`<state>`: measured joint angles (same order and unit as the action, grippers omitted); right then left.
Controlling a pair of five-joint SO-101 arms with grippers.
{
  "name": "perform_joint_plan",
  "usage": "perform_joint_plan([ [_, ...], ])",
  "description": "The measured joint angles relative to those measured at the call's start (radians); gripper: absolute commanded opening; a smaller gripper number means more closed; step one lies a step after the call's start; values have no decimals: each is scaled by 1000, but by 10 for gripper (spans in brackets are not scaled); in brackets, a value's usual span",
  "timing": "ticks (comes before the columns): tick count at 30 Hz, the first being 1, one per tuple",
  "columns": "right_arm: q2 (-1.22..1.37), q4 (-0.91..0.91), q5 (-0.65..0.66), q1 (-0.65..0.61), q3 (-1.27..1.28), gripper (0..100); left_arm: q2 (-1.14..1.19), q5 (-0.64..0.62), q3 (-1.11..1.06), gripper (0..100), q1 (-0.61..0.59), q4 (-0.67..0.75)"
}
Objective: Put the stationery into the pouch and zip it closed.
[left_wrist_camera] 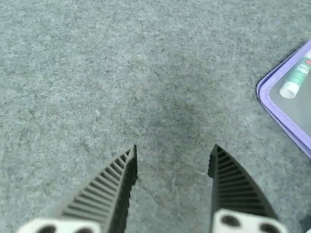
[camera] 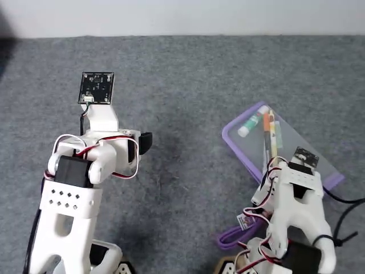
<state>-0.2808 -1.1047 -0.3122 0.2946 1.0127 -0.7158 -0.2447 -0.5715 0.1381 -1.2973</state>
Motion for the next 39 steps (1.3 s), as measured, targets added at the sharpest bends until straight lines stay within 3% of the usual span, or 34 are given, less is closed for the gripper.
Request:
perform_joint_plan([
  [6,-218,-126,55,-2,3,8,0,0,0,236,0,0],
  [15,-957,-308,405,-5,3,8,0,0,0,238,0,0],
  [20,-1292,-338,546,-8,3,7,0,0,0,239,81,0],
  [28,-1344,-338,560,-20,-57,7,0,60,-20,240,293,123],
  [33,-1346,-338,526,-150,-195,7,0,109,-74,240,351,272],
  [39,-1356,-275,520,-295,-301,7,0,138,-75,240,428,327],
])
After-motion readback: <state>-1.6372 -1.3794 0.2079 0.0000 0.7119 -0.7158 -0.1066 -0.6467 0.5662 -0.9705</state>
